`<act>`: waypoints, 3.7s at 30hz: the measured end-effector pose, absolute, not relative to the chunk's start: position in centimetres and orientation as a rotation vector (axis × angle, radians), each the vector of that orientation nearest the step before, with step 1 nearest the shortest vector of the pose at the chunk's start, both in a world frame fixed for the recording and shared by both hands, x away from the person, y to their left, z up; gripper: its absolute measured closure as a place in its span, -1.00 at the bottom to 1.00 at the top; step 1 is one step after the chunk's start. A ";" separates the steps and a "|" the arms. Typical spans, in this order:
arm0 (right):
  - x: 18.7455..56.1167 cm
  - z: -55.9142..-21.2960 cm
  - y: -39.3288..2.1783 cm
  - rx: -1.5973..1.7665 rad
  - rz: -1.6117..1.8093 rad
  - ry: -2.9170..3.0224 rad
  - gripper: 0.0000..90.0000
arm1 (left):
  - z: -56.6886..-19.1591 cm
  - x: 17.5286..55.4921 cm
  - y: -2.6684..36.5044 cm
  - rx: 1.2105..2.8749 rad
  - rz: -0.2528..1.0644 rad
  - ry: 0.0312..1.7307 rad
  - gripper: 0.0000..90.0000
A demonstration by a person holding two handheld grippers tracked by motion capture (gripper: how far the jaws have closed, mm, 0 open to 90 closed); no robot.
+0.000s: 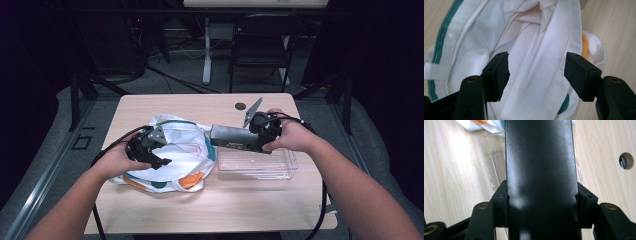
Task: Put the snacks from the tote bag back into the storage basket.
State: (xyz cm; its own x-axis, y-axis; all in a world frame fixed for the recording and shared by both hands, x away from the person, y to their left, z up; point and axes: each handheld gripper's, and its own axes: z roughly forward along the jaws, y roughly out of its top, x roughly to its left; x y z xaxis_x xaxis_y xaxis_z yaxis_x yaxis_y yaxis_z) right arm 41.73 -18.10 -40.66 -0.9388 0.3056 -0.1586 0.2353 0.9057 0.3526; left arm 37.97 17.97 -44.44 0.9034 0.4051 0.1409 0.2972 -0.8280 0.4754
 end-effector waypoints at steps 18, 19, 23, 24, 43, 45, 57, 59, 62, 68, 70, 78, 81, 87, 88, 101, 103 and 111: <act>43.2 -42.1 -20.1 0.458 0.449 2.845 -0.07 | -47.0 36.6 20.4 2.501 0.359 0.718 -0.18; 43.2 -42.1 -20.2 0.460 0.444 2.844 -0.07 | -47.2 36.5 20.5 2.495 0.354 0.733 -0.18; 43.4 -42.5 -20.5 0.457 0.431 2.842 -0.07 | -47.9 35.8 20.7 2.461 0.350 0.781 -0.18; 43.4 -42.5 -20.6 0.455 0.425 2.839 -0.07 | -47.9 35.7 20.7 2.455 0.353 0.786 -0.18; 44.0 -46.2 -21.0 0.466 0.389 2.866 -0.07 | -50.0 34.1 20.9 2.362 0.370 0.899 -0.14; 44.1 -46.8 -21.0 0.478 0.422 2.875 -0.07 | -50.1 34.0 20.9 2.355 0.351 0.900 -0.14; 44.9 -48.7 -21.2 0.499 0.409 2.891 -0.07 | -50.5 33.4 21.1 2.369 0.422 0.909 -0.14; 44.9 -49.0 -21.2 0.510 0.418 2.887 -0.07 | -50.6 33.3 21.3 2.359 0.430 0.921 -0.14; 45.0 -49.4 -21.0 0.502 0.415 2.887 -0.07 | -50.7 33.1 21.6 2.344 0.419 0.928 -0.14; 45.2 -50.1 -20.3 0.479 0.390 2.899 -0.07 | -51.0 32.8 21.8 2.354 0.452 0.928 -0.14; 45.3 -50.2 -20.0 0.466 0.362 2.901 -0.07 | -51.0 32.7 21.9 2.355 0.443 0.932 -0.14; 45.9 -50.9 -20.0 0.488 0.357 2.913 -0.07 | -51.1 32.5 22.0 2.355 0.444 0.922 -0.14; 46.0 -51.0 -20.2 0.479 0.369 2.924 -0.07 | -51.1 32.5 22.1 2.351 0.451 0.924 -0.14; 46.1 -51.5 -20.5 0.484 0.373 2.936 -0.08 | -51.1 32.4 22.1 2.350 0.449 0.931 -0.14; 46.1 -51.7 -20.5 0.496 0.380 2.941 -0.08 | -51.1 32.4 22.1 2.350 0.451 0.931 -0.14; 46.2 -52.1 -20.8 0.564 0.410 2.906 -0.30 | -51.4 32.4 22.0 2.362 0.459 0.929 -0.14; 46.1 -52.1 -20.8 0.579 0.426 2.902 -0.32 | -51.4 32.4 22.0 2.362 0.459 0.930 -0.14; 45.8 -51.4 -20.8 0.613 0.458 2.883 -0.38 | -51.5 32.4 22.1 2.360 0.472 0.937 -0.14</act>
State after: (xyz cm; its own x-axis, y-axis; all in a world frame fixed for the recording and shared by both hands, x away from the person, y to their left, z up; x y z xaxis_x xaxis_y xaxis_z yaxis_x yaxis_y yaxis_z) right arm 45.78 -20.81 -51.44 -0.9035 0.4190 -0.0899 0.3705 0.8692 0.3276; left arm 32.37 22.07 -51.51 0.6951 0.7096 0.1158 0.5158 -0.6043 0.6072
